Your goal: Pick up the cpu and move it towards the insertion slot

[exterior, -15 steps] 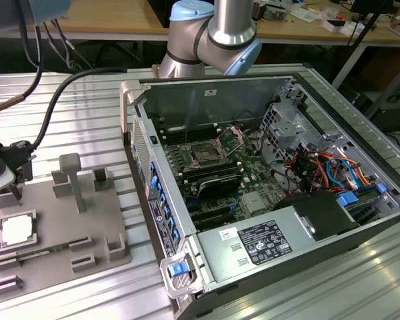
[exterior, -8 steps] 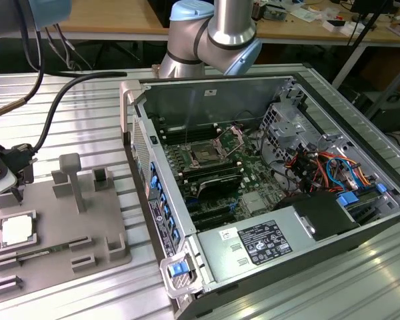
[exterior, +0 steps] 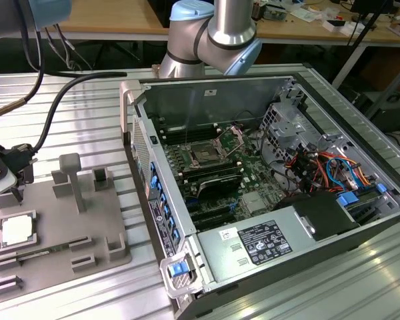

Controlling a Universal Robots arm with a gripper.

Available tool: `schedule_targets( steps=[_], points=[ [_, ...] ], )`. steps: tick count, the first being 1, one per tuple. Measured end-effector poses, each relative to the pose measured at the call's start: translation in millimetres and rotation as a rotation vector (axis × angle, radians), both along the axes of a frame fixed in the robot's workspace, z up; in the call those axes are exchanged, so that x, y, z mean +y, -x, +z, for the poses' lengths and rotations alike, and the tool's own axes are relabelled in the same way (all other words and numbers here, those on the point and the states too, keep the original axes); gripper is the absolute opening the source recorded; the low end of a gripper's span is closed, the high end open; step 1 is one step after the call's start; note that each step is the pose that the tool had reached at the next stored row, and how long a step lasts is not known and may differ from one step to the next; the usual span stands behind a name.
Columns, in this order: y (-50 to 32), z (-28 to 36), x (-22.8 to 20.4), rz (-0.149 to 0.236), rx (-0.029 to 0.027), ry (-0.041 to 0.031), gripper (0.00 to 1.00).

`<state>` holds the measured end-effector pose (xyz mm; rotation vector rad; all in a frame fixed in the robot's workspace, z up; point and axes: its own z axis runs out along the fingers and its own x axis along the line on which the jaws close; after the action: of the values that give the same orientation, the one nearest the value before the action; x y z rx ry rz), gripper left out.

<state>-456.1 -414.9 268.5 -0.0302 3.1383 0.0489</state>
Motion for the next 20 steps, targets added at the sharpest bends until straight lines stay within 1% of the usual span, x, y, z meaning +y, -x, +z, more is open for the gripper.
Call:
schedule_targets(
  steps=[3,6,12,15,19,20],
  points=[
    [0.0,-0.9,-0.4,0.000,-0.0003,-0.0004,0.66],
    [0.0,-4.4,-2.3,0.000,-0.0001,-0.0004,0.66],
    [-1.0,-17.6,-5.1,0.000,-0.0001,-0.0004,0.66],
    [-1.9,-23.7,-8.9,0.000,0.0001,-0.0002,0.66],
    [-2.5,-35.8,-12.7,0.000,0.0000,-0.0003,0.66],
    [-3.0,-41.2,-13.8,0.000,0.0001,-0.0003,0.66]
  ],
)
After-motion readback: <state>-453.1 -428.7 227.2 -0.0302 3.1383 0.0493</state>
